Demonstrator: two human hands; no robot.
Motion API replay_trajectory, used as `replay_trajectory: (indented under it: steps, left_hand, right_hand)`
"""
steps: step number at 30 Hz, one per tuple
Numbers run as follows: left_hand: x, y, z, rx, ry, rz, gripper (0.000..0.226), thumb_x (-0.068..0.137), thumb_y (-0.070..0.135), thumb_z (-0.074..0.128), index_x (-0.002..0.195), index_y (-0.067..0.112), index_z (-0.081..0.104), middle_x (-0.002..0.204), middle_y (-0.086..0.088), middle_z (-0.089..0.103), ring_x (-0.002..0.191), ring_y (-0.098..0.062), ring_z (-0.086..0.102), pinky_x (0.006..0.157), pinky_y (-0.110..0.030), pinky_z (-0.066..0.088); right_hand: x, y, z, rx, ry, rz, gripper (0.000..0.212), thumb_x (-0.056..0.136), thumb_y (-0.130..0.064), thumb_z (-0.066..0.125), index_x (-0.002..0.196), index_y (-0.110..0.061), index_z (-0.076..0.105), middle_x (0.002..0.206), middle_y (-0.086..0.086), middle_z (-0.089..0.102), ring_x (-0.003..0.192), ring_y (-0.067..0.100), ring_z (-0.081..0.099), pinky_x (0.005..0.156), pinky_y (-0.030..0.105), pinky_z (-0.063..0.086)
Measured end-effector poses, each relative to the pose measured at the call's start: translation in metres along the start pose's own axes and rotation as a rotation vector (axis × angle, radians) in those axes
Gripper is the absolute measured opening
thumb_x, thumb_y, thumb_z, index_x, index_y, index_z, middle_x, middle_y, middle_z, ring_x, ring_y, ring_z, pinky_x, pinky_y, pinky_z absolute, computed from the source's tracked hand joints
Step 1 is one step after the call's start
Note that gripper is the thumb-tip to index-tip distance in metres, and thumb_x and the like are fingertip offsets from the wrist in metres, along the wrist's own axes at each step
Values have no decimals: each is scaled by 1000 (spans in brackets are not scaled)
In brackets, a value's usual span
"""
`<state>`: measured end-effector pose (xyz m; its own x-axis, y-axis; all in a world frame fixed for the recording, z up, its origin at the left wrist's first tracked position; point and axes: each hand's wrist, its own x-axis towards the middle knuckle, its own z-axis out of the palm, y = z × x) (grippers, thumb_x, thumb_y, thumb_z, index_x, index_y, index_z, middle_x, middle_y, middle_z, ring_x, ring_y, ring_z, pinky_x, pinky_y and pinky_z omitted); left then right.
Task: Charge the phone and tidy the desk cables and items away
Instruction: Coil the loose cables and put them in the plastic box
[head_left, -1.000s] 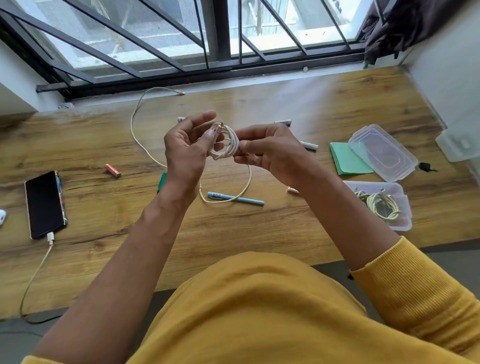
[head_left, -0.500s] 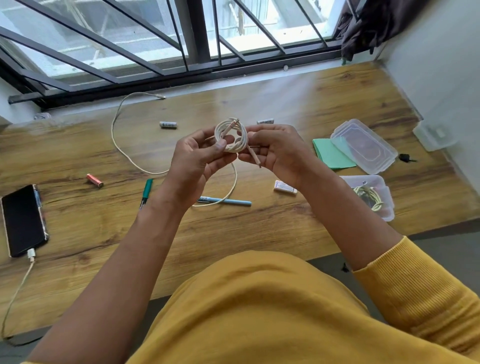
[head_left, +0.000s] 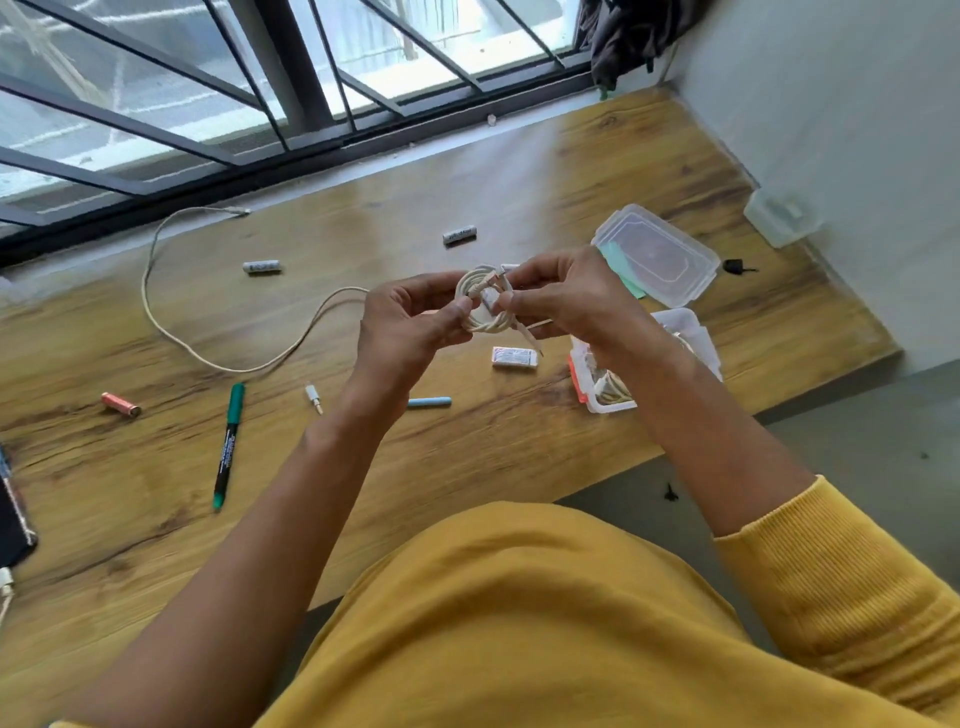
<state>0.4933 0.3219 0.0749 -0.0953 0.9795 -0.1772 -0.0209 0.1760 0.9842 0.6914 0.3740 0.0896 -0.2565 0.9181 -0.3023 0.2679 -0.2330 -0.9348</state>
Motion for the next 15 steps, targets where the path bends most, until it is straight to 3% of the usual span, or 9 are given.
replay_trajectory:
  steps: [4,8,11,15]
  left_hand:
    - [5,-6,35,29,-53,6,26,95,6,77,121,2,77,109,-15,81,99,-34,78,84,-41,65]
    - [8,-8,70,118,-123,-17,23,94,17,80,117,11,80,101,-8,82,90,-26,79,82,-43,66]
    - [9,-10,92,195,-136,-34,17,95,18,80,111,13,82,92,-5,82,83,-21,78,79,-40,66]
    - [7,-11,115,337,-118,-37,11,96,17,79,103,10,83,81,-3,81,71,-15,77,63,-25,61]
  right_hand:
    - [-15,11,-33,-13,86,19,17,86,-1,82,103,-1,79,90,21,79,73,22,77,67,33,64]
    - [-24,29,-68,-72,200,27,21,83,-3,86,103,-6,80,90,14,79,74,21,76,67,35,62]
    - [-31,39,-90,-134,266,29,22,80,-6,89,100,-9,79,91,10,79,80,19,77,69,33,63]
    - [-38,51,-110,-223,294,24,18,77,-8,91,89,-16,80,83,4,79,77,14,77,75,36,65]
